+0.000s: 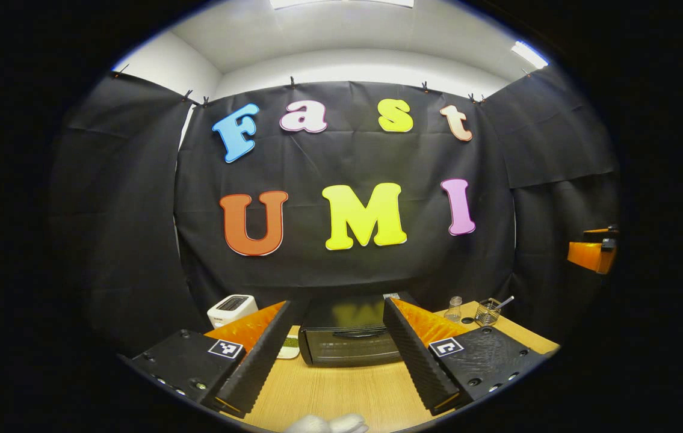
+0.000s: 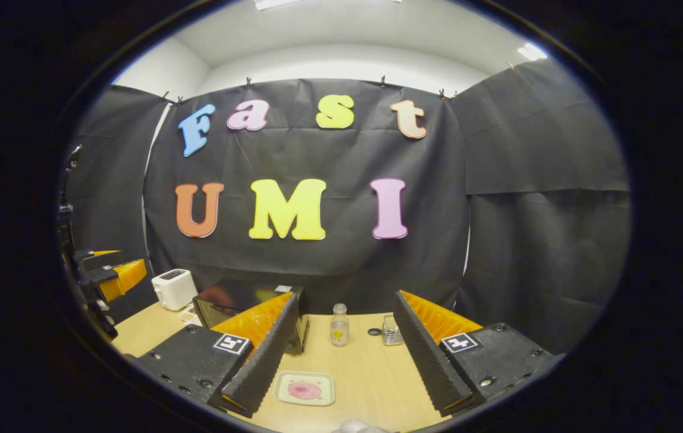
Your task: Open the electric oven with the left hand, put the food in, and close the electric oven.
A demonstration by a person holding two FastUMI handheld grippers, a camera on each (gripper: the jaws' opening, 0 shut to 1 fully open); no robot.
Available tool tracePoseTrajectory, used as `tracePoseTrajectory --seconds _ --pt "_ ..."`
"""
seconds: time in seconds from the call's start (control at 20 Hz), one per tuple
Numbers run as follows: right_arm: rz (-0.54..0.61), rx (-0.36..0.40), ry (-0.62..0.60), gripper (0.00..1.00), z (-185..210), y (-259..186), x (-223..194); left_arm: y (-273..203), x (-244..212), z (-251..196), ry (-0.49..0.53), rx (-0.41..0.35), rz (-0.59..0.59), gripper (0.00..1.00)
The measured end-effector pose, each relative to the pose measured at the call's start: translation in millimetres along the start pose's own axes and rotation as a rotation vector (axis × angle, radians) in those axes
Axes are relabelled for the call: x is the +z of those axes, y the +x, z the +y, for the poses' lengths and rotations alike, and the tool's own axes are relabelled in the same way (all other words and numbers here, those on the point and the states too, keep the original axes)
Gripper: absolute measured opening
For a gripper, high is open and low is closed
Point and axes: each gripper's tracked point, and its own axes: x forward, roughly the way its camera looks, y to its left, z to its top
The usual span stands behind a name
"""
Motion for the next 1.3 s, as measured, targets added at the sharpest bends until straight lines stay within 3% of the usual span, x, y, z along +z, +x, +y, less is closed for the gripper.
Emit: tracePoseTrajectory --seconds 0.45,0.9,1.2,1.3 --pt "0.028 -0.045 -0.01 0.96 -20 4 -1 79 -47 -33 -0.013 -0.049 0.061 0.96" --pt "0.096 -0.137 -0.001 0.96 -49 -3 -18 175 -131 -53 -0.016 -0.071 0.203 0.96" --pt "0.133 -0.16 0.002 0.96 -53 4 -26 208 -187 -57 -0.011 -0.065 0.311 0.97" --pt "0.141 -0.157 -0.004 0.96 -53 7 -27 217 -185 -57 -0.007 -0.069 0.283 0.98"
